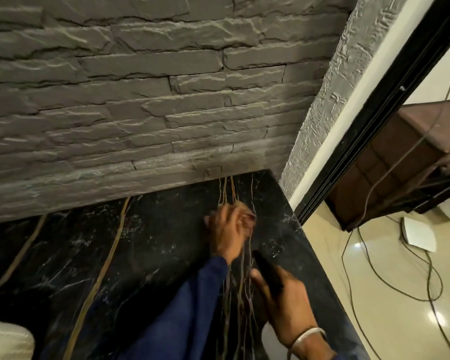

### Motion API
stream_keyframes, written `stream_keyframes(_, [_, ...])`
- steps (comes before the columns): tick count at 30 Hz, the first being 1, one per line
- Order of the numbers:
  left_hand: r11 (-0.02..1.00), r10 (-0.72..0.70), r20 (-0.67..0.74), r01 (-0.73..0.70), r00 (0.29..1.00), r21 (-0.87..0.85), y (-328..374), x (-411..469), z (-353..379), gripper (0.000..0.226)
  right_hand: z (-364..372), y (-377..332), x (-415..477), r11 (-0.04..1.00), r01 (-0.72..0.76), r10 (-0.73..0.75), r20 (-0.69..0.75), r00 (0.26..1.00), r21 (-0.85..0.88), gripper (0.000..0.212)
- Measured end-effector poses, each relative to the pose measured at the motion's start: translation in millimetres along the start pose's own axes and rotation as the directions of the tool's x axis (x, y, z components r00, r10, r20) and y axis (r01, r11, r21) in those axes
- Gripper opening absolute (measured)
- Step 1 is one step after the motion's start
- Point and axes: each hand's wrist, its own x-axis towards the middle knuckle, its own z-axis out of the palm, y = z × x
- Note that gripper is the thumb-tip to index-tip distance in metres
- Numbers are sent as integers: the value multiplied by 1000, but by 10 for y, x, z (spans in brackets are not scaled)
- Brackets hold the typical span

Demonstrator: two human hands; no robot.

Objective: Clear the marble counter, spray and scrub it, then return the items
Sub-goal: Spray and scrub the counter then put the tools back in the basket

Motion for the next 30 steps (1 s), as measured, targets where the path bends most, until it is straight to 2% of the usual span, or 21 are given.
stream_keyframes(1, [990,137,135,-133,981,-39,243,-43,168,53,-45,65,-60,1000,3,-4,-26,1000,-8,53])
stream_keyframes(2, [964,267,199,-260,943,-64,470,-147,260,50,-72,111,-135,1000,0,0,-39,999,-1,62])
stream_keyframes(3, [929,370,249,-365,895,-66,589,-235,347,48,-81,153,-209,1000,-9,9,-40,999,5,74])
stream_keyframes(4, [900,434,238,-430,869,-69,610,-310,397,47,-90,188,-280,1000,-21,21,-43,999,9,82])
stream_keyframes(5, [895,445,238,-440,863,-78,550,-368,420,48,-94,197,-341,999,-30,30,-46,999,12,84])
stream_keyframes(7, [913,407,184,-401,895,-75,328,-529,344,55,-77,180,-443,1000,-20,20,-51,999,12,82])
stream_keyframes(8, [947,320,159,-309,934,-88,153,-616,234,56,-56,157,-483,1000,-3,3,-46,999,11,78])
stream_keyframes(10, [989,106,60,-99,993,-111,-295,-770,-49,43,16,72,-565,999,36,-36,-15,999,-11,65])
stream_keyframes(12, [990,-142,-112,137,984,-44,-936,-952,-299,38,133,-26,-638,996,73,-71,40,997,-46,69])
stream_keyframes(14, [927,-348,-245,372,905,56,-1594,-1216,-501,58,274,-96,-693,996,77,-73,94,993,-34,78])
stream_keyframes(16, [806,-568,-296,592,768,-11,-1955,-1461,-613,67,373,-119,-712,997,65,-61,113,992,-34,78])
stream_keyframes(18, [714,-677,-356,692,645,-104,-2041,-1566,-616,66,403,-99,-715,998,57,-54,113,992,-20,76])
stream_keyframes(19, [697,-697,-357,706,622,-129,-1996,-1576,-612,66,388,-74,-721,998,60,-59,96,994,-7,69])
stream_keyframes(21, [707,-681,-346,702,645,-83,-1819,-1482,-534,67,317,-14,-755,997,79,-80,67,995,26,61])
stream_keyframes(22, [731,-655,-353,678,668,-72,-1657,-1406,-476,64,250,28,-779,996,87,-88,60,994,31,65])
stream_keyframes(24, [806,-574,-345,588,743,-74,-1203,-1216,-316,60,67,170,-825,997,75,-75,36,997,8,71])
stream_keyframes(26, [872,-479,-252,488,841,-32,-596,-1042,-142,62,-133,325,-863,996,78,-78,-18,997,-32,73])
stream_keyframes(28, [962,-267,-120,272,956,27,62,-978,131,66,-360,499,-922,993,91,-97,-72,993,-79,78])
stream_keyframes(30, [1000,-8,20,8,1000,13,678,-1053,426,67,-564,683,-990,985,83,-102,-125,987,-151,76])
